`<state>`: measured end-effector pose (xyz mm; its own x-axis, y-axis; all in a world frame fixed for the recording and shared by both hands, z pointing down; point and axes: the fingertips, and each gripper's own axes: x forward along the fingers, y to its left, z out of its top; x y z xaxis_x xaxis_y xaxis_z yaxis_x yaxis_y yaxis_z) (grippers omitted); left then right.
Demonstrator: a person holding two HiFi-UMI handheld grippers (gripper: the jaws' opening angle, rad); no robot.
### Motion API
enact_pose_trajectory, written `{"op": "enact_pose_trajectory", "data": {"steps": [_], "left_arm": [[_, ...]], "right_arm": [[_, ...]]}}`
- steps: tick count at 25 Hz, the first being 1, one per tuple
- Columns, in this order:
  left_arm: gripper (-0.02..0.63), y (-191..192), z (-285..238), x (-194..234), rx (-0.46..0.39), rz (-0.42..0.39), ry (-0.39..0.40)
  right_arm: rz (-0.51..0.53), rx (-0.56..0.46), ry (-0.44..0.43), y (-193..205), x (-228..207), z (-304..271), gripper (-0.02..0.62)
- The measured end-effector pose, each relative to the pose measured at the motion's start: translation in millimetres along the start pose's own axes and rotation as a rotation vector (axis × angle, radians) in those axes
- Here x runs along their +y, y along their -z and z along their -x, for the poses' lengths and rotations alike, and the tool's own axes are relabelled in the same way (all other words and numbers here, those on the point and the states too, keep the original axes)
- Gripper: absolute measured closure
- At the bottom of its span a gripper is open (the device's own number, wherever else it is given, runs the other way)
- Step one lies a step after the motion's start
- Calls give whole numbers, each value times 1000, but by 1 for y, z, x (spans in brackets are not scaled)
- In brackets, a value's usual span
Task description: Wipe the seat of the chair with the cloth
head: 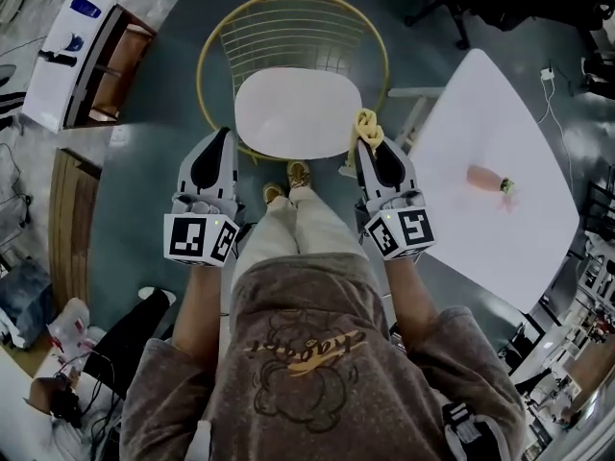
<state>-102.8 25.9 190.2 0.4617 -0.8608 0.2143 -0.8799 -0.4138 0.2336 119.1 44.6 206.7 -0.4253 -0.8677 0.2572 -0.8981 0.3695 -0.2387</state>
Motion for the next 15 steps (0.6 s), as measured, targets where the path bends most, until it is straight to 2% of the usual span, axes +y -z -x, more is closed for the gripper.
{"op": "enact_pose_trajectory", "data": {"steps": [11,15], "left_arm": [[603,55,-57,27,35,42,15],[603,73,-70,30,49,34,39]], "right_arm": [[-38,37,21,57,-25,-45,483],[-51,42,36,76,-31,-59,483]]}}
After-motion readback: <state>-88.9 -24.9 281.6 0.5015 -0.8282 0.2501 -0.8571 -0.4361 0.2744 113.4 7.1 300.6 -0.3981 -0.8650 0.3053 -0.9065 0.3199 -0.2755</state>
